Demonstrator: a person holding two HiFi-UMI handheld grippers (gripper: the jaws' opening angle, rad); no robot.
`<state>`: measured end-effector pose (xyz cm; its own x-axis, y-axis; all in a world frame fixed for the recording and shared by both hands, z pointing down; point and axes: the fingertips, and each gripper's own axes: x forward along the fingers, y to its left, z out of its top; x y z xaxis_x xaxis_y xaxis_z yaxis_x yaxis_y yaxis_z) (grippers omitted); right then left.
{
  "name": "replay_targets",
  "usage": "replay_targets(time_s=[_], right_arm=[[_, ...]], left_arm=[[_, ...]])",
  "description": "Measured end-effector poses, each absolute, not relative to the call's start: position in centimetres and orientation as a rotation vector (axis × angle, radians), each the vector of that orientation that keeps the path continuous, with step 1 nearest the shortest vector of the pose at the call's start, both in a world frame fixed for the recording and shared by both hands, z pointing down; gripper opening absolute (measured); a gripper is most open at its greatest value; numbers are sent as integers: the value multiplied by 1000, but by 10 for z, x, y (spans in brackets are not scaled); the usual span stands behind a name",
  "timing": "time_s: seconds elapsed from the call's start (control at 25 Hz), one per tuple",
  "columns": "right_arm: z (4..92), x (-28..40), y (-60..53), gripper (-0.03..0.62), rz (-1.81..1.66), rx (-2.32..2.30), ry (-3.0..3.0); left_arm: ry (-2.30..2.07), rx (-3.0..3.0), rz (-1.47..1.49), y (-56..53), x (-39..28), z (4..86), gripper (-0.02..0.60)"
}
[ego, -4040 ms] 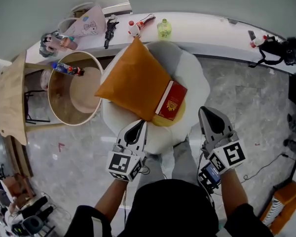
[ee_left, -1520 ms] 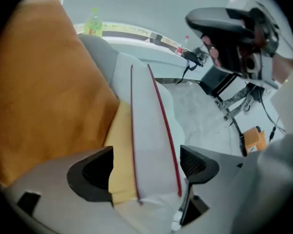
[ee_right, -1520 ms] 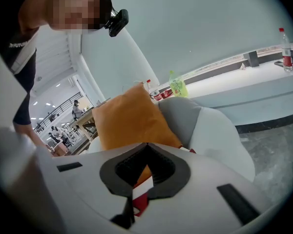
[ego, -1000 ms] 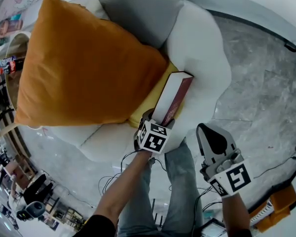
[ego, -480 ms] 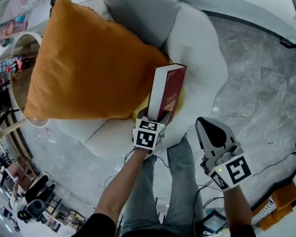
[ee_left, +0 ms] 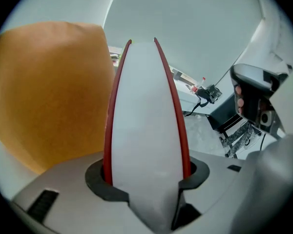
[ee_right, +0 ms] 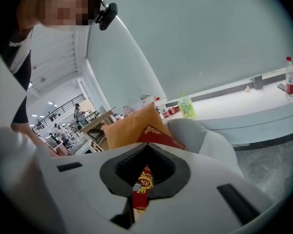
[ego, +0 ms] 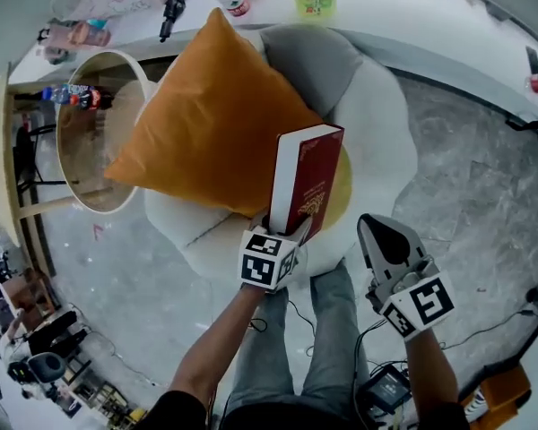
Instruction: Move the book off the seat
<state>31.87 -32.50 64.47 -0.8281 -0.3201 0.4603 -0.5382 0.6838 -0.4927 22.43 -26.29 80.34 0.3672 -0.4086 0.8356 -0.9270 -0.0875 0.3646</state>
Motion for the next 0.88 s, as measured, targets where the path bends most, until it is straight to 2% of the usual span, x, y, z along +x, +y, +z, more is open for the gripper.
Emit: replay_targets(time_s=[0.2, 0.52, 0.88], right_arm=[[585, 281, -317, 6, 832, 592, -2621], [502, 195, -296, 6, 650, 485, -2695], [417, 78, -227, 6, 561, 382, -2785]], left_arm=[[-1277, 1702, 635, -243, 195, 732, 247], [-1439, 1743, 525, -197, 108, 626, 245], [-1710, 1640, 362, -75, -13, 511, 247]])
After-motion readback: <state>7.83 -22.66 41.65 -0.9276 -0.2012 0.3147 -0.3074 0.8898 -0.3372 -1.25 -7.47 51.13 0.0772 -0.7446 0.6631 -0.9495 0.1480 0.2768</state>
